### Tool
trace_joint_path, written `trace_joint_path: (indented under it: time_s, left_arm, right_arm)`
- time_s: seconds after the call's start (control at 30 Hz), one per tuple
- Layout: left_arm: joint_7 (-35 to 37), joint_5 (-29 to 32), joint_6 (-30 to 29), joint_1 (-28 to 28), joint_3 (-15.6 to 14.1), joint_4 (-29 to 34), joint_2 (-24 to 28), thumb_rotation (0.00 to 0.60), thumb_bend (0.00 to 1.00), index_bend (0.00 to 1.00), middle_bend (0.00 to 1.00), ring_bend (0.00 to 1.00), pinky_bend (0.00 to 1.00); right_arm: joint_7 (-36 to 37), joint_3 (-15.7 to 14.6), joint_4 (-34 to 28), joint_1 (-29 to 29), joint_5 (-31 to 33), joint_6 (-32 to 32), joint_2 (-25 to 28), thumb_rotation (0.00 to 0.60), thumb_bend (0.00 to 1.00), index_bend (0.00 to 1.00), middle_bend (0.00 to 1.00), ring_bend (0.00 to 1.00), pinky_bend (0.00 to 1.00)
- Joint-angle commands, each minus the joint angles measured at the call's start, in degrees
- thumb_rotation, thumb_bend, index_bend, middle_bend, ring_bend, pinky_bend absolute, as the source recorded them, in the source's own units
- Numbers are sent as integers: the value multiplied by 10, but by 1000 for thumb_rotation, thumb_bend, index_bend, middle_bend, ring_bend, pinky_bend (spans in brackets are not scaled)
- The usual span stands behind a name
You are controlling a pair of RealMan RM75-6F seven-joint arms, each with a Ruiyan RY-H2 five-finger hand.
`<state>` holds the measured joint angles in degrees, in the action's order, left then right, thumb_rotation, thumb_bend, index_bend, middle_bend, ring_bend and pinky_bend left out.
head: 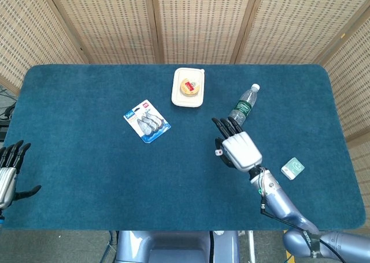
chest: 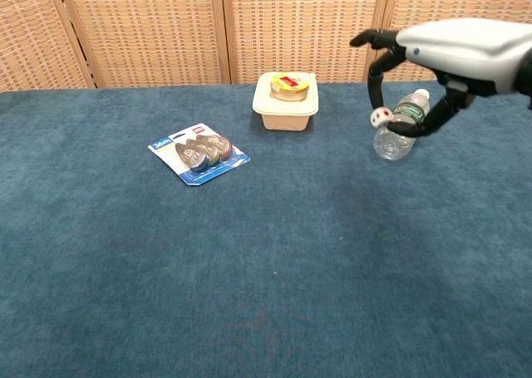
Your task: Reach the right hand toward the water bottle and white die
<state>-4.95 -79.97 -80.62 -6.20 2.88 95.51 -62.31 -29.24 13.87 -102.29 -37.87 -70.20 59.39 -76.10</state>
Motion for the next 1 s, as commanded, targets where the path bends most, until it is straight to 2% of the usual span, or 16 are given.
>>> trace_joint_path:
  time_s: [0.03, 0.1, 0.17, 0.37, 0.5, 0.63, 0.73, 0.83, 0.9, 0.97, 1.0]
  left_arm:
    - [3, 0, 0, 0, 1, 0, 1, 600, 46, 0, 0, 0, 0]
    - [4, 0, 1, 0, 1, 0, 2, 600, 46, 0, 0, 0, 0]
    - [6, 2, 1, -1, 1, 0, 3, 600, 46, 0, 0, 0, 0]
    - [4, 3, 4, -2, 1, 0, 3, 600, 48, 0, 0, 0, 0]
    - [1, 3, 4, -2, 1, 1, 2, 600, 48, 0, 0, 0, 0]
    - [5, 2, 1, -1, 1, 3, 4, 600, 48, 0, 0, 0, 0]
    - [10, -4, -3, 2, -1, 4, 6, 600, 48, 0, 0, 0, 0]
    - [10, -8, -7, 3, -2, 5, 6, 600, 48, 0, 0, 0, 0]
    - [9, -10, -9, 5, -3, 4, 5, 600, 49, 0, 0, 0, 0]
    - [6, -12, -12, 6, -5, 4, 4, 600, 47, 0, 0, 0, 0]
    - [4, -14, -14, 6, -5, 4, 3, 600, 46, 0, 0, 0, 0]
  right_arm:
    - [-32, 16, -11, -19, 37, 1, -3, 600, 496, 456, 2, 0, 0]
    - [-41, 18, -7, -25, 51, 1, -6, 600, 472, 296, 0, 0, 0]
    - [-43, 17, -5, -28, 65, -2, -5, 600, 466, 238, 0, 0, 0]
    - [-36, 11, -1, -30, 70, 3, 3, 600, 466, 225, 0, 0, 0]
    - [-10, 1, -12, -10, 47, 26, 29, 600, 466, 225, 0, 0, 0]
    - [38, -24, -5, 26, -6, 57, 57, 600, 466, 225, 0, 0, 0]
    - [98, -64, 44, 80, -71, 114, 79, 600, 451, 225, 0, 0, 0]
    - [153, -89, 92, 116, -110, 158, 77, 600, 283, 224, 0, 0, 0]
    - [172, -106, 114, 142, -119, 178, 77, 600, 76, 187, 0, 0, 0]
    - [184, -122, 120, 165, -121, 190, 80, 600, 0, 126, 0, 0, 0]
    - [192, -129, 121, 175, -124, 197, 80, 600, 0, 94, 0, 0, 0]
